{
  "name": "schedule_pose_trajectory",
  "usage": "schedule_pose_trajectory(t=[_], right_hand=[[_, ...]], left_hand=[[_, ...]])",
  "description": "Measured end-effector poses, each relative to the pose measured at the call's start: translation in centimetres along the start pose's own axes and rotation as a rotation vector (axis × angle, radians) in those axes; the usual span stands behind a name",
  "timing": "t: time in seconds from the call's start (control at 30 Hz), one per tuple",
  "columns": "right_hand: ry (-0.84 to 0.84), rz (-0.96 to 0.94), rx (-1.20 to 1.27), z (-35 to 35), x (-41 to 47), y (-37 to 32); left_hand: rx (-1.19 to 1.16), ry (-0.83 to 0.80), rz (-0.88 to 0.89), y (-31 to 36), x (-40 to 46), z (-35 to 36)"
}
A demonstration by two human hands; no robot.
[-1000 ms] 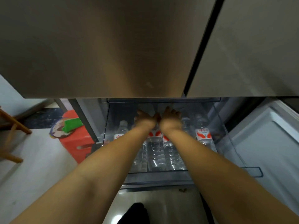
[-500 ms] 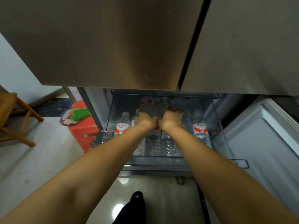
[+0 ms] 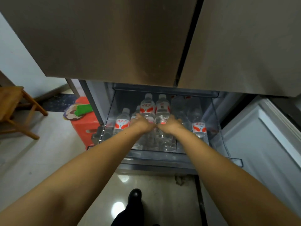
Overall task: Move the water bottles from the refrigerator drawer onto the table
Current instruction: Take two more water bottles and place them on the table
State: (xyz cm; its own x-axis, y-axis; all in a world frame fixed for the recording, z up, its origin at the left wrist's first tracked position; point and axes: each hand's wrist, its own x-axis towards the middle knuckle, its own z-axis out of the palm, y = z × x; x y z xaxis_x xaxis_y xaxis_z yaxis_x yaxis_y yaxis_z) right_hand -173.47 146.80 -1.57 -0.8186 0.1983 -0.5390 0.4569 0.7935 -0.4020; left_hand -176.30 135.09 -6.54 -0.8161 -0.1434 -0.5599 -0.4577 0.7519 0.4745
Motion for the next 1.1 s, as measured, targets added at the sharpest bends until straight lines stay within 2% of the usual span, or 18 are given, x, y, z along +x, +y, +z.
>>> schedule_pose_trajectory(t=[0.1, 0.23, 0.4, 0.47, 0.6, 0.77, 0.93, 1.1], right_hand=[[0.035, 0.017, 0.154, -0.2, 1.8, -0.6], [0.053, 0.061, 0.177, 0.7, 3.2, -1.4], [0.103, 0.069, 0.182, 1.0, 3.4, -1.0], [0.063, 0.057, 0.3, 0.8, 3.3, -0.5], [-0.061, 0.071, 0.6, -0.5, 2.2, 0.1], [-0.301, 0.07, 0.845, -2.8, -0.2, 1.0], [-0.344, 0.082, 0.964, -5.4, -3.2, 2.6], [-0.323, 0.043, 1.044, -6.2, -6.1, 4.1]], left_hand=[[-0.095, 0.103, -0.091, 1.7, -1.2, -2.0], [-0.055, 0.107, -0.12, 2.5, -0.3, -2.2], [-0.164, 0.104, -0.07, 2.2, 0.7, -2.0], [-0.196, 0.093, -0.077, 2.1, 0.5, -2.1], [-0.432, 0.002, -0.053, 1.9, -0.8, -2.8], [-0.681, -0.094, -0.025, 1.9, -4.8, -4.5], [-0.919, -0.245, -0.016, 2.9, -9.3, -5.9], [-0.967, -0.371, 0.005, 3.0, -13.4, -5.8]])
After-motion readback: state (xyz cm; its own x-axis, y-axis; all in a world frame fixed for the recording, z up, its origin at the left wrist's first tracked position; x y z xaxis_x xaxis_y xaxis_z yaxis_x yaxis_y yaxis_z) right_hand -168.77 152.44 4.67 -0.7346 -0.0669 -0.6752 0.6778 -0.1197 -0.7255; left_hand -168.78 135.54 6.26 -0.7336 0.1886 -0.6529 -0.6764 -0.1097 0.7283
